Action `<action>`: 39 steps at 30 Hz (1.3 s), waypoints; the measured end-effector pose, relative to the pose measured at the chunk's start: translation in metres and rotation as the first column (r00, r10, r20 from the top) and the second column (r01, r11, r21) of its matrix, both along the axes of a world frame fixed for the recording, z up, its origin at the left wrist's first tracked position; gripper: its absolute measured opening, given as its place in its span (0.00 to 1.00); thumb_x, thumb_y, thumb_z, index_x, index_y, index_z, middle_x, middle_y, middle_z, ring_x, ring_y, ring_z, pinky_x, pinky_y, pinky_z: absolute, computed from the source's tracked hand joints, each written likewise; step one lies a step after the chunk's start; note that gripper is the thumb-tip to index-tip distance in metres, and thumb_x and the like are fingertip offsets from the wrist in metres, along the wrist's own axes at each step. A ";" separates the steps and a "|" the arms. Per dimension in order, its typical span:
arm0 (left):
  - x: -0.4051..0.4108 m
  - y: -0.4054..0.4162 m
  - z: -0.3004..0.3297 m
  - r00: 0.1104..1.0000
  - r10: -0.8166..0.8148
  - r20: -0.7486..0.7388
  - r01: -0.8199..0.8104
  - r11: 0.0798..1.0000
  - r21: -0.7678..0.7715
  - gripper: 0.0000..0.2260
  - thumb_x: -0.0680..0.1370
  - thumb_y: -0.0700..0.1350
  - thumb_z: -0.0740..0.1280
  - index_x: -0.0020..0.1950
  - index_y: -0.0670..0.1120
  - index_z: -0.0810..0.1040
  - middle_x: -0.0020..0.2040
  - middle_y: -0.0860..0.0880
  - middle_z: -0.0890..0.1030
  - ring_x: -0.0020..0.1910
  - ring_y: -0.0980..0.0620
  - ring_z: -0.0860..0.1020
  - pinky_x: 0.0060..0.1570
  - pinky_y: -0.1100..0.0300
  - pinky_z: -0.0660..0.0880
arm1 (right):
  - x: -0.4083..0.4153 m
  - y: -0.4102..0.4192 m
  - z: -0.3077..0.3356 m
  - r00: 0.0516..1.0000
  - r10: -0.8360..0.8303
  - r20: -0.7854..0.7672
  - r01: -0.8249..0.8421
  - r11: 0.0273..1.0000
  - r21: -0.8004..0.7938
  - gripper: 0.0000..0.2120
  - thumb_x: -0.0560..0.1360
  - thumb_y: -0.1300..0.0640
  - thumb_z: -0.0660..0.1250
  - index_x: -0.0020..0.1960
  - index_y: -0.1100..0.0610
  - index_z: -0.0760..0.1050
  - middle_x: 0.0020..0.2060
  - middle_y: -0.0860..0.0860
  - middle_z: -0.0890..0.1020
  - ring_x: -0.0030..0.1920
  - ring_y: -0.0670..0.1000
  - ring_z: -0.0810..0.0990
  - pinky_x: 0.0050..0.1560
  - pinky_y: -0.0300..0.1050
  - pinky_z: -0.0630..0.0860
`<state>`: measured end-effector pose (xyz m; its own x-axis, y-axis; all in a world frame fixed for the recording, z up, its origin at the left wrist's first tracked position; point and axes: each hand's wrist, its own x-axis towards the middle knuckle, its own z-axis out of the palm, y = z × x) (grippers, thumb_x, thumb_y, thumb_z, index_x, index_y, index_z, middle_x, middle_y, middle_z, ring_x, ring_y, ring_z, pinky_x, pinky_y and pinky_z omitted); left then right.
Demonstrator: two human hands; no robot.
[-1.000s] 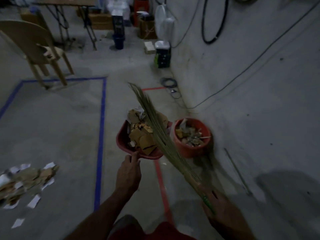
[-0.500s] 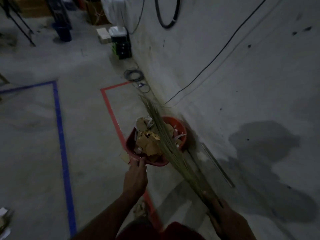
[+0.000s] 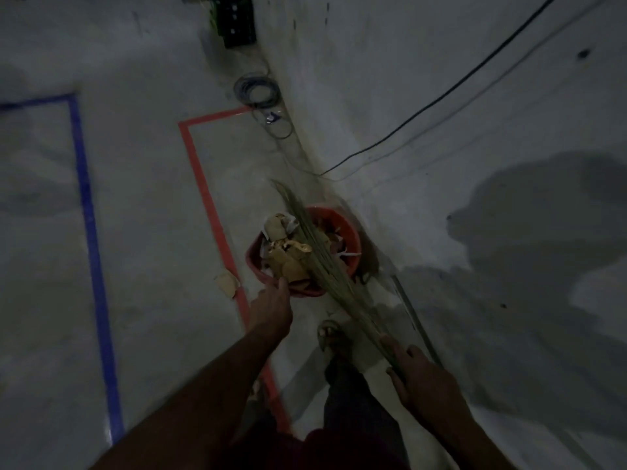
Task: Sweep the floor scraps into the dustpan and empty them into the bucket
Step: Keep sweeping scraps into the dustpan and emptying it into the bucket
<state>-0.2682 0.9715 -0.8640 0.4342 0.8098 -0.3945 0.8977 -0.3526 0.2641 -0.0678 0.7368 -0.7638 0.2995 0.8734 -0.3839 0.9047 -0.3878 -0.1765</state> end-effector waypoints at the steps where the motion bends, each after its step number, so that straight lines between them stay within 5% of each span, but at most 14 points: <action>1: 0.013 0.006 -0.004 0.999 -0.006 -0.047 0.006 1.000 -0.006 0.18 0.78 0.38 0.59 0.68 0.45 0.65 0.56 0.39 0.75 0.46 0.40 0.78 0.37 0.50 0.67 | 0.016 0.010 -0.007 1.000 0.020 0.012 -0.020 1.000 -0.005 0.36 0.74 0.51 0.72 0.77 0.40 0.60 0.43 0.48 0.77 0.29 0.48 0.75 0.26 0.39 0.63; 5: 0.064 0.027 -0.024 0.984 -0.002 -0.179 -0.007 0.999 -0.052 0.21 0.79 0.38 0.60 0.71 0.44 0.63 0.61 0.39 0.74 0.55 0.39 0.78 0.46 0.47 0.74 | 0.077 0.043 -0.042 0.996 0.088 0.003 -0.088 0.996 0.021 0.30 0.76 0.50 0.68 0.76 0.43 0.63 0.43 0.50 0.77 0.32 0.49 0.76 0.29 0.43 0.73; 7: 0.086 0.034 -0.036 0.973 -0.017 -0.228 -0.001 0.997 -0.080 0.24 0.80 0.39 0.61 0.75 0.44 0.61 0.65 0.39 0.72 0.60 0.39 0.76 0.55 0.47 0.75 | 0.103 0.052 -0.056 0.996 0.086 0.000 -0.086 0.995 0.052 0.20 0.79 0.47 0.63 0.69 0.49 0.69 0.40 0.53 0.79 0.32 0.52 0.79 0.30 0.47 0.79; 9: 0.104 0.038 -0.042 0.972 -0.004 -0.235 -0.022 0.994 -0.107 0.23 0.82 0.41 0.59 0.77 0.45 0.60 0.67 0.40 0.71 0.62 0.39 0.75 0.56 0.48 0.74 | 0.125 0.060 -0.063 0.995 0.091 0.037 -0.095 0.991 0.097 0.17 0.73 0.50 0.73 0.55 0.55 0.70 0.33 0.55 0.78 0.26 0.53 0.77 0.23 0.45 0.75; 12: 0.124 0.038 -0.043 0.965 0.027 -0.262 -0.054 0.994 -0.095 0.20 0.82 0.41 0.57 0.75 0.46 0.63 0.67 0.41 0.72 0.60 0.41 0.77 0.53 0.50 0.74 | 0.152 0.060 -0.073 0.975 0.177 0.135 -0.194 0.973 0.127 0.19 0.66 0.58 0.80 0.48 0.58 0.72 0.30 0.56 0.76 0.24 0.53 0.74 0.23 0.43 0.71; 17: 0.142 0.035 -0.031 0.961 0.111 -0.255 -0.134 0.988 -0.073 0.14 0.83 0.44 0.58 0.68 0.45 0.71 0.61 0.43 0.76 0.57 0.42 0.78 0.51 0.51 0.74 | 0.184 0.053 -0.076 0.999 0.040 0.002 -0.040 0.999 0.027 0.14 0.74 0.50 0.73 0.51 0.60 0.80 0.32 0.50 0.75 0.24 0.46 0.69 0.24 0.37 0.66; 21: 0.138 0.033 -0.021 0.933 0.101 -0.346 -0.138 0.987 -0.086 0.12 0.81 0.43 0.58 0.64 0.45 0.71 0.61 0.43 0.76 0.59 0.41 0.77 0.54 0.50 0.74 | 0.188 0.047 -0.070 0.994 -0.017 -0.107 0.021 0.999 0.032 0.27 0.80 0.38 0.55 0.59 0.58 0.79 0.37 0.49 0.77 0.29 0.47 0.76 0.26 0.44 0.76; 24: 0.130 0.029 -0.012 0.902 0.081 -0.424 -0.114 0.992 -0.054 0.10 0.81 0.42 0.59 0.63 0.47 0.71 0.61 0.44 0.76 0.57 0.43 0.78 0.53 0.52 0.73 | 0.178 0.048 -0.068 0.986 0.009 -0.165 0.000 0.998 0.055 0.22 0.78 0.42 0.63 0.62 0.57 0.78 0.43 0.53 0.80 0.37 0.53 0.82 0.32 0.49 0.80; 27: 0.122 0.021 -0.004 0.891 0.067 -0.449 -0.100 0.994 -0.049 0.10 0.81 0.41 0.59 0.63 0.47 0.71 0.61 0.44 0.76 0.57 0.44 0.78 0.51 0.53 0.74 | 0.167 0.059 -0.072 0.975 0.054 -0.215 -0.058 0.998 -0.012 0.29 0.78 0.37 0.54 0.63 0.55 0.79 0.49 0.54 0.82 0.42 0.56 0.84 0.36 0.52 0.81; 29: 0.115 0.016 0.001 0.883 0.089 -0.461 -0.122 0.992 -0.041 0.12 0.81 0.41 0.60 0.64 0.47 0.70 0.61 0.44 0.76 0.57 0.44 0.78 0.50 0.52 0.74 | 0.163 0.069 -0.083 0.974 0.108 -0.202 -0.118 0.992 -0.042 0.27 0.77 0.39 0.56 0.68 0.53 0.76 0.55 0.55 0.82 0.49 0.57 0.84 0.44 0.51 0.82; 32: 0.104 0.006 0.007 0.874 0.130 -0.469 -0.173 0.984 -0.049 0.16 0.81 0.42 0.60 0.69 0.47 0.66 0.61 0.43 0.74 0.56 0.43 0.78 0.50 0.52 0.74 | 0.165 0.100 -0.093 0.954 -0.015 -0.298 -0.072 0.958 -0.276 0.26 0.80 0.49 0.61 0.77 0.48 0.63 0.65 0.55 0.77 0.61 0.58 0.78 0.58 0.51 0.75; 35: 0.088 -0.011 0.016 0.880 0.234 -0.413 -0.286 0.956 -0.069 0.20 0.81 0.42 0.60 0.74 0.46 0.63 0.64 0.41 0.72 0.58 0.42 0.77 0.53 0.49 0.74 | 0.173 0.120 -0.100 0.943 -0.098 -0.317 -0.033 0.923 -0.384 0.27 0.79 0.55 0.61 0.77 0.47 0.61 0.61 0.57 0.79 0.58 0.61 0.79 0.55 0.51 0.75; 39: 0.058 -0.037 0.034 0.872 0.396 -0.287 -0.432 0.899 -0.074 0.23 0.80 0.41 0.60 0.75 0.46 0.62 0.65 0.40 0.72 0.58 0.38 0.77 0.53 0.46 0.74 | 0.184 0.105 -0.088 0.918 -0.070 -0.389 -0.041 0.962 -0.271 0.26 0.79 0.50 0.63 0.76 0.46 0.61 0.57 0.54 0.81 0.52 0.54 0.81 0.50 0.49 0.78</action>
<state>-0.2106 0.9348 -0.8301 -0.0619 0.8254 -0.5611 0.9959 0.0884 0.0201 0.1164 0.8414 -0.8523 0.0880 0.7171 -0.6914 0.7775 -0.4833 -0.4023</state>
